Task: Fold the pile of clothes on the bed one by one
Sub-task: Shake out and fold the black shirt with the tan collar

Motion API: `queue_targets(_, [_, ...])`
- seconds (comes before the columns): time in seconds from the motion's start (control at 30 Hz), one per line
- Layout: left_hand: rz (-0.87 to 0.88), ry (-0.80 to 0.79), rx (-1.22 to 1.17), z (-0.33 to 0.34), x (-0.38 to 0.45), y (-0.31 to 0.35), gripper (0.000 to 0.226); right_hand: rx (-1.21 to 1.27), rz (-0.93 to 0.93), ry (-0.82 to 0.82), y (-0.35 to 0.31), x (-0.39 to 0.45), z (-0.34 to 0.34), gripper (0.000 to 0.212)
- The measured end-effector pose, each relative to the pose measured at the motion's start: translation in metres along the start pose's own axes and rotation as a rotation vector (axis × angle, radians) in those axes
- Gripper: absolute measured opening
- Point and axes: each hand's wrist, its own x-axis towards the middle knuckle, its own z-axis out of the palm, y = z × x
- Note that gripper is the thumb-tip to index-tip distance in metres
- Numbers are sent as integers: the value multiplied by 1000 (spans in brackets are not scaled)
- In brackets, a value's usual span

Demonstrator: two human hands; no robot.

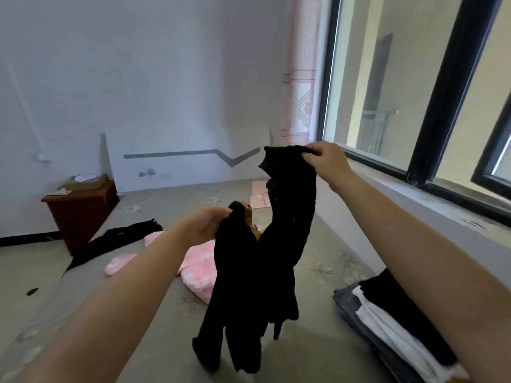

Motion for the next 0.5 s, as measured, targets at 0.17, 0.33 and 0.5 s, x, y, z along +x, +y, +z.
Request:
queue_targets(0.17, [177, 254, 94, 3, 10, 22, 23, -23, 86, 97, 29, -7, -44, 24])
queue_targets(0.33, [428, 388, 321, 9, 10, 45, 26, -134, 139, 148, 56, -7, -83, 27])
queue_targets(0.5, [673, 465, 671, 17, 6, 58, 8, -129, 166, 141, 64, -9, -99, 27])
